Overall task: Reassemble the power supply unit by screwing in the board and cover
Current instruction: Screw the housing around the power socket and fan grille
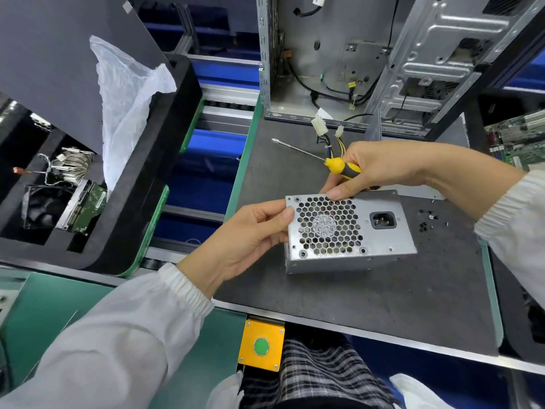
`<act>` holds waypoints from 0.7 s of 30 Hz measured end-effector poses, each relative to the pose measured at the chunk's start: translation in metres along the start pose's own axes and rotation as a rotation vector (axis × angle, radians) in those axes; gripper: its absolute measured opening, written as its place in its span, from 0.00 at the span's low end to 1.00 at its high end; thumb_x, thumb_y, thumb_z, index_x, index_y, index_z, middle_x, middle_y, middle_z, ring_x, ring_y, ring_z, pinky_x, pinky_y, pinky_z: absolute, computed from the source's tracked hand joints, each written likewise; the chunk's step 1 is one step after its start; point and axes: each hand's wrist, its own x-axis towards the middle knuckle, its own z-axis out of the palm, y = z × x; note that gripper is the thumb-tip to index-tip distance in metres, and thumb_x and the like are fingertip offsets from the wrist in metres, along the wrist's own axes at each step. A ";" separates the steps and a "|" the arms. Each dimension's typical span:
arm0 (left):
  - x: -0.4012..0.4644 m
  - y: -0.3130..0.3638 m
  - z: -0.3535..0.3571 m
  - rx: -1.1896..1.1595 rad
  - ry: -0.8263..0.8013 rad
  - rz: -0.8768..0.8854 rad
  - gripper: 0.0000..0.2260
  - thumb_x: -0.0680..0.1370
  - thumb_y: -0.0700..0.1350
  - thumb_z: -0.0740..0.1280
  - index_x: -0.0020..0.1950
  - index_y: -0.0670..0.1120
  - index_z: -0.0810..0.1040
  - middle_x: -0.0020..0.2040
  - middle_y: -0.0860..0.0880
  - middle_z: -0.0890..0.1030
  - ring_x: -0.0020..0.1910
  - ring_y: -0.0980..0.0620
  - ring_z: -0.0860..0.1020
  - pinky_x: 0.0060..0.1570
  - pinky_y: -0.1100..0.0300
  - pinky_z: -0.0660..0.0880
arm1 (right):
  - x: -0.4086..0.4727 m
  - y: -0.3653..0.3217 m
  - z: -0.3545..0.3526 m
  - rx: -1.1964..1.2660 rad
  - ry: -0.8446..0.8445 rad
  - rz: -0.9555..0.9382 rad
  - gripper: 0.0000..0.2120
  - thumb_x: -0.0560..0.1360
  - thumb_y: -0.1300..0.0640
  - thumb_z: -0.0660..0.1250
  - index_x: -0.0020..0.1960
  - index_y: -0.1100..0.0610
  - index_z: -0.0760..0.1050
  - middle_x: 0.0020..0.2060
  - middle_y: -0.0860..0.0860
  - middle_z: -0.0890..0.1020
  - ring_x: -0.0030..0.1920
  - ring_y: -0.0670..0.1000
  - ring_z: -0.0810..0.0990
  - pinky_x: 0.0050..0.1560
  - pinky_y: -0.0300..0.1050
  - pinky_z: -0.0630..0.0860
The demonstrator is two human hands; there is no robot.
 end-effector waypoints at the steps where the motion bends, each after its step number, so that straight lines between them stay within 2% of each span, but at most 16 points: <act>1: -0.001 -0.002 0.000 0.012 0.019 0.009 0.17 0.78 0.44 0.64 0.65 0.39 0.77 0.61 0.42 0.81 0.58 0.47 0.80 0.60 0.54 0.78 | 0.000 0.001 0.000 -0.002 0.004 -0.003 0.17 0.66 0.49 0.72 0.51 0.58 0.83 0.46 0.52 0.85 0.47 0.50 0.80 0.59 0.51 0.73; 4: -0.001 -0.006 0.002 0.035 0.057 0.031 0.17 0.78 0.46 0.64 0.64 0.40 0.78 0.60 0.42 0.82 0.57 0.46 0.79 0.62 0.50 0.75 | 0.000 0.002 0.001 -0.005 0.006 -0.013 0.18 0.66 0.48 0.72 0.51 0.57 0.83 0.47 0.53 0.85 0.52 0.56 0.80 0.61 0.53 0.72; 6: -0.001 -0.006 0.002 0.039 0.060 0.036 0.17 0.78 0.46 0.63 0.64 0.40 0.77 0.60 0.41 0.81 0.58 0.45 0.78 0.64 0.49 0.74 | 0.000 0.004 0.000 -0.001 0.016 -0.023 0.17 0.66 0.48 0.72 0.51 0.57 0.83 0.48 0.52 0.85 0.53 0.55 0.80 0.61 0.53 0.73; 10: 0.001 -0.002 0.001 0.016 0.023 0.023 0.19 0.79 0.43 0.63 0.67 0.37 0.74 0.63 0.40 0.80 0.61 0.45 0.78 0.64 0.53 0.75 | 0.002 0.006 -0.002 0.013 -0.032 -0.022 0.13 0.71 0.53 0.71 0.54 0.55 0.82 0.47 0.46 0.85 0.49 0.46 0.81 0.53 0.35 0.75; 11: 0.002 -0.001 0.001 0.004 0.013 0.020 0.18 0.79 0.43 0.63 0.67 0.37 0.74 0.63 0.41 0.80 0.61 0.46 0.78 0.63 0.55 0.75 | 0.002 0.005 -0.002 0.019 -0.064 -0.015 0.13 0.72 0.55 0.70 0.55 0.55 0.82 0.48 0.46 0.85 0.50 0.45 0.81 0.53 0.34 0.75; 15: 0.002 0.002 0.000 -0.018 -0.010 0.011 0.18 0.78 0.42 0.64 0.66 0.39 0.76 0.63 0.42 0.80 0.61 0.48 0.78 0.61 0.58 0.76 | 0.005 0.005 -0.005 0.008 -0.099 -0.010 0.14 0.71 0.54 0.70 0.56 0.57 0.81 0.50 0.48 0.84 0.53 0.50 0.81 0.58 0.41 0.74; 19: 0.003 0.001 -0.002 -0.042 -0.033 0.002 0.18 0.78 0.42 0.63 0.67 0.38 0.75 0.64 0.40 0.79 0.62 0.46 0.77 0.65 0.53 0.74 | 0.004 0.003 -0.004 -0.016 -0.104 -0.012 0.14 0.71 0.52 0.70 0.55 0.56 0.82 0.50 0.49 0.84 0.54 0.53 0.80 0.59 0.46 0.73; 21: 0.003 0.000 -0.001 -0.072 -0.047 -0.001 0.18 0.79 0.42 0.63 0.67 0.38 0.75 0.64 0.40 0.79 0.63 0.45 0.77 0.65 0.54 0.74 | 0.004 0.002 -0.005 -0.028 -0.102 -0.012 0.15 0.71 0.51 0.70 0.55 0.55 0.82 0.50 0.50 0.84 0.54 0.55 0.79 0.61 0.51 0.72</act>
